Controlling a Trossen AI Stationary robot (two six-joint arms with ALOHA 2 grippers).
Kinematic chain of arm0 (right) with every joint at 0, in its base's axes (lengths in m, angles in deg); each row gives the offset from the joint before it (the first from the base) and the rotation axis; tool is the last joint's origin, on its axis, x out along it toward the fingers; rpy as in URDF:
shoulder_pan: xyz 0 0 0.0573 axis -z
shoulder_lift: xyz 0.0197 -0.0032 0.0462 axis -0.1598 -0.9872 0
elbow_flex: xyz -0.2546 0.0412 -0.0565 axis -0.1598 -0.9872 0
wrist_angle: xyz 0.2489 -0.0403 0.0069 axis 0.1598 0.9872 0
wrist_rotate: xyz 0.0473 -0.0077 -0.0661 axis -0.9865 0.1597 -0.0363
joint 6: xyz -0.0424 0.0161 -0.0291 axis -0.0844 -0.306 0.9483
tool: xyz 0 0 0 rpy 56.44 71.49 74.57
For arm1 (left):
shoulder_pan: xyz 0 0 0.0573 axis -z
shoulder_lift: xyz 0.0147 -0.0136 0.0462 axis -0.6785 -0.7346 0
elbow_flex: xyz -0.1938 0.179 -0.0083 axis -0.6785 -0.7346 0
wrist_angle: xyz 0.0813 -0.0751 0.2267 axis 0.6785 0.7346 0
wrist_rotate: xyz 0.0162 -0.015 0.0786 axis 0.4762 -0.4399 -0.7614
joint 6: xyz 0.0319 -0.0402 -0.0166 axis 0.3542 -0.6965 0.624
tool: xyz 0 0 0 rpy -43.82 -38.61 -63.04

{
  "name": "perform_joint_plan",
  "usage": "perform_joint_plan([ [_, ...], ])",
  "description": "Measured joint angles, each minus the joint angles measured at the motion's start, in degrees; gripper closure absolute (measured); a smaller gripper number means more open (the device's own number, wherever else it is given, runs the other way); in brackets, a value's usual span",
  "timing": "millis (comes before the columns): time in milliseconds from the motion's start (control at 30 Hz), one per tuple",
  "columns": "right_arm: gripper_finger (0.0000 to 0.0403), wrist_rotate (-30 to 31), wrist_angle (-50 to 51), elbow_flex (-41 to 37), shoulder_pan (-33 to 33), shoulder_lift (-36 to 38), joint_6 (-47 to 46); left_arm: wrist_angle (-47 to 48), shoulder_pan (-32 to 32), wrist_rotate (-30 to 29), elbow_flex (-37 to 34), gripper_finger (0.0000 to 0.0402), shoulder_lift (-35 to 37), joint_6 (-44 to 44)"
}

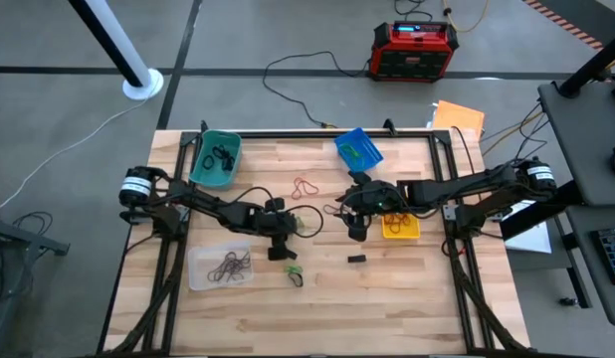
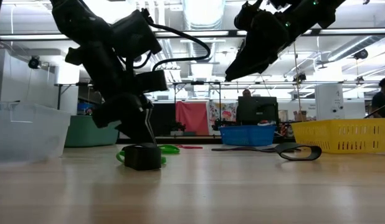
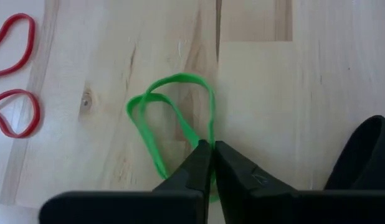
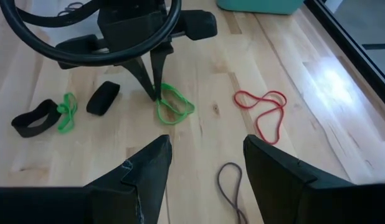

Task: Sort rubber bands into baskets

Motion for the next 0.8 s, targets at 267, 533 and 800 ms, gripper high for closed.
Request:
perform_joint_plan([
  [267, 0.0207, 0.0, 0.0, 0.0, 0.0, 0.0, -0.3, -1.3, 0.7, -3.1, -0.1, 0.0401, 1.1, 0.7],
  [533, 0.0207, 0.0, 0.0, -0.3, 0.0, 0.0, -0.3, -7.2, 1.5, -3.1, -0.2, 0.0401, 7.5, 4.2],
  [800, 0.0207, 0.0, -5.8, -2.8, -0.2, 0.0, 2.0, -19.0, 1.5, -3.1, -2.4, 0.0402, 14.6, 6.8],
])
